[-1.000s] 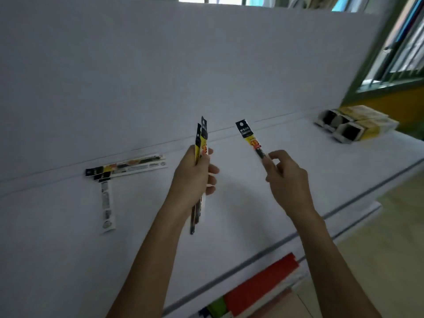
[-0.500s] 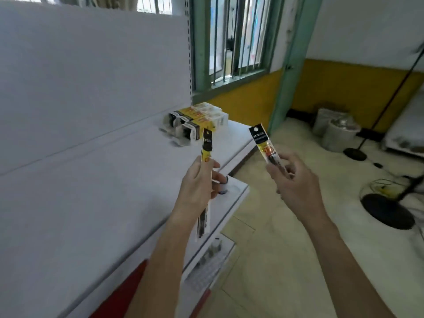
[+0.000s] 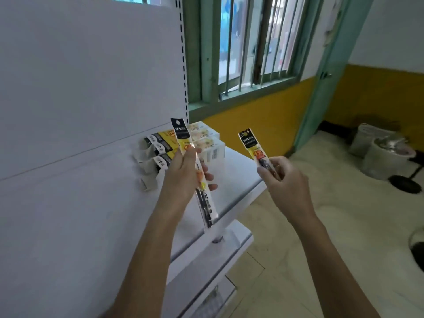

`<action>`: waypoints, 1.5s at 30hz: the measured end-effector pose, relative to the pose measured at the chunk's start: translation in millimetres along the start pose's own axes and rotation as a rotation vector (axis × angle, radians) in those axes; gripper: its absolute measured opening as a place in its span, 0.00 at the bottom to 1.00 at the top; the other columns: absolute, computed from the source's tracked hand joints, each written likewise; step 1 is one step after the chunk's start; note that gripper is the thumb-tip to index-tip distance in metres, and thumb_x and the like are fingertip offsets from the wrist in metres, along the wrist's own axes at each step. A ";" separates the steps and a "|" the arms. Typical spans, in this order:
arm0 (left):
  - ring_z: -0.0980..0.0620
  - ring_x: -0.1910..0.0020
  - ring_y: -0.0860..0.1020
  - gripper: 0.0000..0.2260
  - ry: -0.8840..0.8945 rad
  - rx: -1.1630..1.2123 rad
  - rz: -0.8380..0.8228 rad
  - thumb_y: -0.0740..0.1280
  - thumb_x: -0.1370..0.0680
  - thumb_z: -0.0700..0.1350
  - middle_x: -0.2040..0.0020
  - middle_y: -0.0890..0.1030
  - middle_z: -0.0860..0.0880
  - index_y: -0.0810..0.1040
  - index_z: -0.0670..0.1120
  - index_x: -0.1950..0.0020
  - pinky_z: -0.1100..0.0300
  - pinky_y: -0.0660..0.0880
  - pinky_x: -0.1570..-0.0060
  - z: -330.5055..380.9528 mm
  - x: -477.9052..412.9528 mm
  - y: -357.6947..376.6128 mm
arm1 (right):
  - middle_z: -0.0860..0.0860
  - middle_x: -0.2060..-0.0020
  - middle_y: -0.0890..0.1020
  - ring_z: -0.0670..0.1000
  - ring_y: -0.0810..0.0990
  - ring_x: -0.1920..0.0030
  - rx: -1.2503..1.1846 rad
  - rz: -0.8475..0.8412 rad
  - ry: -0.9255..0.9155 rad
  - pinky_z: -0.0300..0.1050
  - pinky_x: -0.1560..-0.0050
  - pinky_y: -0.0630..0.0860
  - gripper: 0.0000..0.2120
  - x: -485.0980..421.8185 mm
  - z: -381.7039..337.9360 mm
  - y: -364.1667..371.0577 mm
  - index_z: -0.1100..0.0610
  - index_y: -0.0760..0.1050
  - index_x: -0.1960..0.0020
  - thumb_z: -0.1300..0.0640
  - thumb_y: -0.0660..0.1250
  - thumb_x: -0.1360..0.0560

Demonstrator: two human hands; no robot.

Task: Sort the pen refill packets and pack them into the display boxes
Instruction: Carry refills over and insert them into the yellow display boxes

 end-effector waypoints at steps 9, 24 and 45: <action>0.59 0.80 0.62 0.08 0.013 -0.136 0.386 0.59 0.22 0.41 0.73 0.67 0.52 0.73 0.46 0.60 0.69 0.60 0.80 35.9 -88.4 -38.0 | 0.42 0.64 0.78 0.40 0.77 0.65 -0.149 -0.278 -0.177 0.29 0.71 0.71 0.06 -151.1 -28.5 84.0 0.49 0.72 0.50 0.51 0.66 0.25; 0.52 0.68 0.74 0.06 -0.278 -0.382 0.980 0.74 0.32 0.42 0.66 0.78 0.49 0.78 0.48 0.61 0.64 0.69 0.70 -38.8 -32.6 -63.1 | 0.52 0.65 0.81 0.56 0.79 0.65 -0.349 -0.922 -0.434 0.51 0.63 0.77 0.05 -163.5 -75.1 184.9 0.51 0.74 0.59 0.52 0.65 0.26; 0.69 0.74 0.72 0.04 0.589 -0.636 1.055 0.70 0.29 0.32 0.73 0.74 0.65 0.80 0.40 0.60 0.79 0.63 0.73 48.1 -31.0 6.7 | 0.42 0.68 0.75 0.45 0.73 0.66 -0.572 -1.109 -0.837 0.47 0.63 0.70 0.07 -138.4 -168.7 148.9 0.52 0.72 0.51 0.60 0.57 0.23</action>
Point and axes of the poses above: each hand's wrist, its own x-axis away from the middle knuckle, its own y-axis out of the palm, z = x × y, the point moved 6 cm from there along -x, towards the middle knuckle
